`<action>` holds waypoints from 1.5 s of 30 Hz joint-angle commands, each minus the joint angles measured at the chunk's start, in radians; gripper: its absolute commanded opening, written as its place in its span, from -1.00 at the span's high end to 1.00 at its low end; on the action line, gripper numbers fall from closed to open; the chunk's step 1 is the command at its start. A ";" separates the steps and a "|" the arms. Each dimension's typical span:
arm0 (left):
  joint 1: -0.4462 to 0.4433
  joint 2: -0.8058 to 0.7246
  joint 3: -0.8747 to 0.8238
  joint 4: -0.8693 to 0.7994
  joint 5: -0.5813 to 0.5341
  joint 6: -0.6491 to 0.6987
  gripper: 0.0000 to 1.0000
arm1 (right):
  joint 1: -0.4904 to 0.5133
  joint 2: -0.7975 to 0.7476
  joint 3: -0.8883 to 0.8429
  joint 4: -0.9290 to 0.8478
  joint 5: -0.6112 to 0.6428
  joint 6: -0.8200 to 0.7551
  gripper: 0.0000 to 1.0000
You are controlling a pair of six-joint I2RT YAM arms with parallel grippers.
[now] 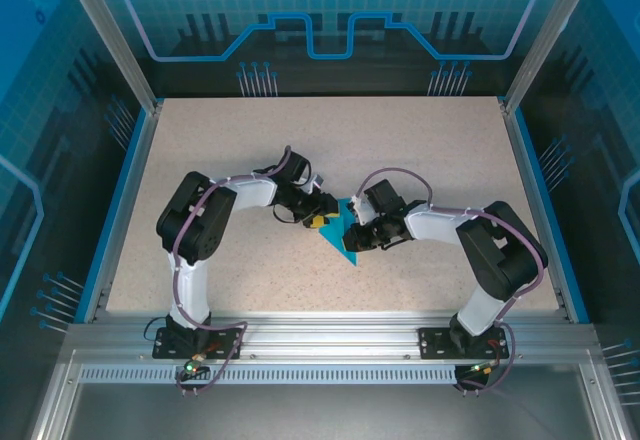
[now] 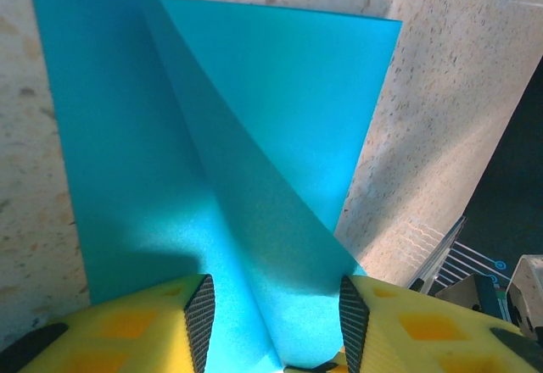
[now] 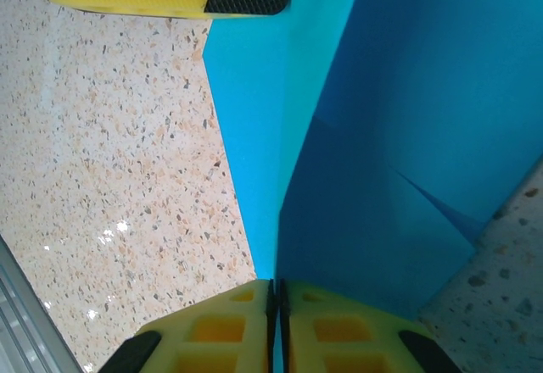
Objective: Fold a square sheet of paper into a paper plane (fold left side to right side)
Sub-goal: Fourth fold the wing at the center of the table.
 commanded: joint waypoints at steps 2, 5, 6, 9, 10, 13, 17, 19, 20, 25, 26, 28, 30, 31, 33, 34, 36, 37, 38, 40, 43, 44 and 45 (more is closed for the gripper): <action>-0.007 0.047 0.014 -0.046 -0.046 0.016 0.07 | -0.019 -0.024 -0.009 0.010 -0.031 0.007 0.63; -0.007 0.051 0.014 -0.047 -0.050 0.016 0.08 | -0.031 -0.056 -0.011 0.017 -0.046 0.014 0.54; -0.007 0.051 0.014 -0.050 -0.052 0.017 0.08 | -0.038 -0.066 -0.012 0.023 -0.055 0.020 0.48; -0.007 0.052 0.016 -0.053 -0.055 0.019 0.08 | -0.070 -0.089 -0.024 0.053 -0.089 0.038 0.31; -0.007 0.051 0.016 -0.055 -0.055 0.019 0.08 | -0.080 -0.089 -0.026 0.067 -0.106 0.046 0.25; -0.008 0.050 0.016 -0.054 -0.056 0.021 0.08 | -0.100 -0.063 -0.013 0.094 -0.147 0.062 0.17; -0.007 0.048 0.016 -0.056 -0.057 0.021 0.08 | -0.098 -0.010 0.012 0.105 -0.161 0.070 0.15; -0.007 0.048 0.016 -0.056 -0.058 0.021 0.08 | -0.099 0.010 0.017 0.118 -0.171 0.077 0.16; -0.007 0.047 0.016 -0.056 -0.058 0.022 0.08 | -0.097 0.018 0.021 0.122 -0.178 0.079 0.16; -0.008 0.047 0.016 -0.058 -0.058 0.022 0.08 | -0.091 0.051 0.031 0.126 -0.183 0.084 0.27; -0.008 0.047 0.016 -0.058 -0.058 0.022 0.07 | -0.091 0.055 0.033 0.124 -0.183 0.083 0.32; -0.007 0.047 0.016 -0.059 -0.058 0.022 0.08 | -0.091 0.059 0.036 0.118 -0.180 0.080 0.43; -0.008 0.045 0.017 -0.060 -0.058 0.024 0.08 | -0.091 0.060 0.037 0.105 -0.171 0.073 0.55; -0.007 0.045 0.017 -0.059 -0.059 0.023 0.08 | -0.090 0.059 0.038 0.096 -0.163 0.068 0.61; -0.007 0.045 0.017 -0.061 -0.058 0.024 0.08 | -0.093 0.059 0.042 0.078 -0.153 0.058 0.74; -0.008 0.045 0.017 -0.063 -0.060 0.025 0.08 | -0.093 0.058 0.043 0.068 -0.148 0.053 0.82; -0.008 0.043 0.017 -0.062 -0.060 0.025 0.08 | -0.093 0.059 0.049 0.048 -0.133 0.040 0.96; -0.008 0.044 0.016 -0.064 -0.061 0.025 0.08 | -0.095 0.058 0.048 0.039 -0.126 0.037 1.00; -0.008 0.042 0.017 -0.064 -0.062 0.024 0.08 | -0.096 0.055 0.047 0.034 -0.119 0.035 1.00; -0.008 0.042 0.017 -0.064 -0.063 0.026 0.08 | -0.098 0.054 0.049 0.019 -0.101 0.031 1.00; -0.008 0.040 0.015 -0.065 -0.063 0.027 0.07 | -0.104 0.049 0.053 0.003 -0.084 0.029 1.00; -0.008 0.039 0.016 -0.066 -0.063 0.026 0.07 | -0.106 0.048 0.052 0.000 -0.080 0.027 1.00; -0.008 0.039 0.016 -0.066 -0.063 0.027 0.07 | -0.108 0.048 0.053 -0.003 -0.077 0.027 1.00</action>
